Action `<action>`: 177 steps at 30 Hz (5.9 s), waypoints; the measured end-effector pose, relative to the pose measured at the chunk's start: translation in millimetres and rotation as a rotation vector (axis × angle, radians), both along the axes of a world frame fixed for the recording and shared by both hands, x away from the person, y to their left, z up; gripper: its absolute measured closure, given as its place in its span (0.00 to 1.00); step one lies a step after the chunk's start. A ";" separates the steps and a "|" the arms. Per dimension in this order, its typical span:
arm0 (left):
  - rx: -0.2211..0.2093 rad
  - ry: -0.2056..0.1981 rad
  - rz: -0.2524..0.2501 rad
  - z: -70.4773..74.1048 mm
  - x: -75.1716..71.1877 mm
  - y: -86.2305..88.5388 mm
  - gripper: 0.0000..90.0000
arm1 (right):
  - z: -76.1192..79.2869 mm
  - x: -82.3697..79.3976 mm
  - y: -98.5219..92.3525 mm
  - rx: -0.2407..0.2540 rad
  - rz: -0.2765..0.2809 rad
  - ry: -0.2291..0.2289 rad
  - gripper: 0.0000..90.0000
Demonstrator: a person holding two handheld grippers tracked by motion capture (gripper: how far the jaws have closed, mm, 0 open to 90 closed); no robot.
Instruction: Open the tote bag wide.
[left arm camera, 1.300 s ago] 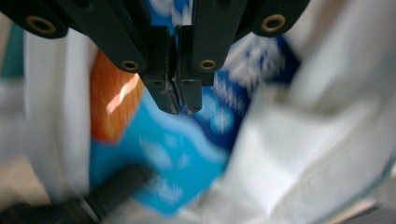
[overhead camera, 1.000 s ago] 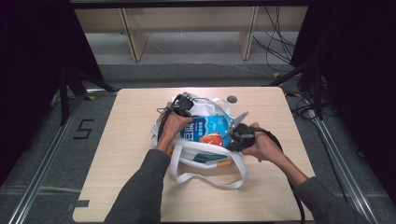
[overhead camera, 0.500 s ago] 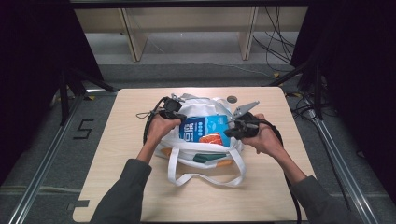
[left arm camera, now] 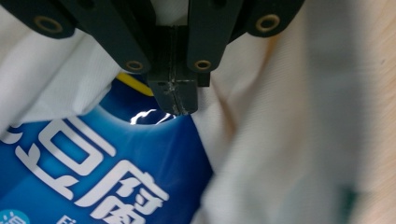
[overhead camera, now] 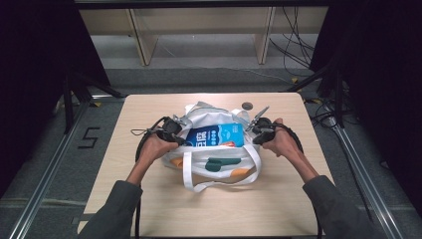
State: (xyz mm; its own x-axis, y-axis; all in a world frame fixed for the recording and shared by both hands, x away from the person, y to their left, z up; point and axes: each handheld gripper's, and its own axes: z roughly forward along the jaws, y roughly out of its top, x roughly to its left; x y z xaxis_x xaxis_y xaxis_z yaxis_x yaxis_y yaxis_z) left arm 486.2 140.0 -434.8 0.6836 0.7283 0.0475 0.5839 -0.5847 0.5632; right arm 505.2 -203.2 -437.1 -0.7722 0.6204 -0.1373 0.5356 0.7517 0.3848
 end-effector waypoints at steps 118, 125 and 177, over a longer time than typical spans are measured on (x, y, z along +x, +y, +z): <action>-0.381 -0.172 -0.031 13.1 -102.4 7.9 0.76 | 24.9 -70.4 -27.3 0.416 0.056 -0.187 0.95; -0.375 -0.163 -0.038 9.1 -105.0 5.8 0.72 | 27.7 -73.9 -32.1 0.428 0.050 -0.194 0.93; -0.354 -0.175 -0.042 10.6 -135.3 13.3 0.26 | 21.7 -108.5 -67.6 0.473 -0.090 -0.199 0.37</action>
State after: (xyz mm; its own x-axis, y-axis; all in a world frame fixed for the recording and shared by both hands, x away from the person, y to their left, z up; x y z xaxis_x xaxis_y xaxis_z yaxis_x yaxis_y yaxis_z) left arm 350.9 153.3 -424.2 0.7172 0.6920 -0.0824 0.4403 -0.3583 0.8232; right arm 396.6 -270.8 -415.4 -0.7002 0.7130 0.0351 0.4717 0.4252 0.7725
